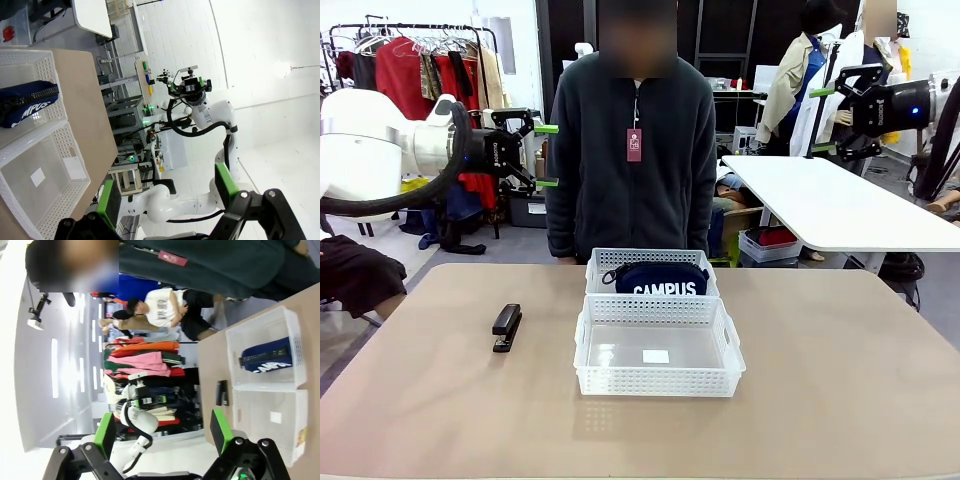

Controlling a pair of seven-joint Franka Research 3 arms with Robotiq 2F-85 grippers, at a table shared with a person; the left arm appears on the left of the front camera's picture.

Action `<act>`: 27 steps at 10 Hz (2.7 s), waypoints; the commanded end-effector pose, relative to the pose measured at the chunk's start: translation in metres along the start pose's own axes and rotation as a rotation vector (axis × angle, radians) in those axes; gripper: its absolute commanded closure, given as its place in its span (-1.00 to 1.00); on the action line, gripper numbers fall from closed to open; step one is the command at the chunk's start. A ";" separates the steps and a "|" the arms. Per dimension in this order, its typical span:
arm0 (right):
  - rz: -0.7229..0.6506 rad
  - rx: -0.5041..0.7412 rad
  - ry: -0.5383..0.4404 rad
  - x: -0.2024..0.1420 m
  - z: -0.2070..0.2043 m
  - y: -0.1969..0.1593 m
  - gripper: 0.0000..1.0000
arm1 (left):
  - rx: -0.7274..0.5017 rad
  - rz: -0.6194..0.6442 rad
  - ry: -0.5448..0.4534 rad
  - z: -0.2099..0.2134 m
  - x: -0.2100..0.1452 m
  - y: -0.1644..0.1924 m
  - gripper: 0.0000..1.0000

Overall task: Distribute items into two baskets.
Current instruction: Pick up the Stapler that the person points to.

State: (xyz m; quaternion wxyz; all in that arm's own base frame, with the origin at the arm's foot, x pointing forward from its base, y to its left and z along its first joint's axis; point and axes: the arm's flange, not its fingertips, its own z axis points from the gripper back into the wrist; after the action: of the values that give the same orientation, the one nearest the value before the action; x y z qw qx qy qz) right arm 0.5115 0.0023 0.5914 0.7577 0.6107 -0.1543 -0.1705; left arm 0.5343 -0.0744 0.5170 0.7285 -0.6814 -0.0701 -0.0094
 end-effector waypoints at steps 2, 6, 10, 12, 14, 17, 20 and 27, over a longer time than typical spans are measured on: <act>-0.075 0.140 0.047 0.001 -0.019 -0.028 -1.00 | -0.001 -0.001 -0.002 0.001 -0.001 -0.003 -1.00; -0.041 0.244 0.200 0.008 -0.028 -0.044 -1.00 | -0.001 -0.001 -0.002 0.001 -0.001 -0.003 -1.00; -0.028 0.199 0.291 0.008 -0.030 -0.053 -1.00 | -0.001 -0.001 -0.002 0.001 -0.001 -0.003 -1.00; 0.003 0.192 0.343 0.011 -0.033 -0.052 -1.00 | -0.001 -0.001 -0.002 0.001 -0.001 -0.003 -1.00; -0.061 0.199 0.277 0.002 -0.034 -0.057 -1.00 | -0.001 -0.001 -0.002 0.001 -0.001 -0.003 -1.00; -0.061 0.199 0.277 0.002 -0.034 -0.057 -1.00 | -0.001 -0.001 -0.002 0.001 -0.001 -0.003 -1.00; -0.061 0.199 0.277 0.002 -0.034 -0.057 -1.00 | -0.001 -0.001 -0.002 0.001 -0.001 -0.003 -1.00; -0.061 0.199 0.277 0.002 -0.034 -0.057 -1.00 | -0.001 -0.001 -0.002 0.001 -0.001 -0.003 -1.00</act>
State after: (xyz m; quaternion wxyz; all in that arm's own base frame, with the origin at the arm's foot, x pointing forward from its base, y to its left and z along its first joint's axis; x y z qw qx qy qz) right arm 0.5263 0.0195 0.5278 0.7068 0.7012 -0.0405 -0.0839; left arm 0.5342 -0.0744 0.5170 0.7285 -0.6814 -0.0700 -0.0094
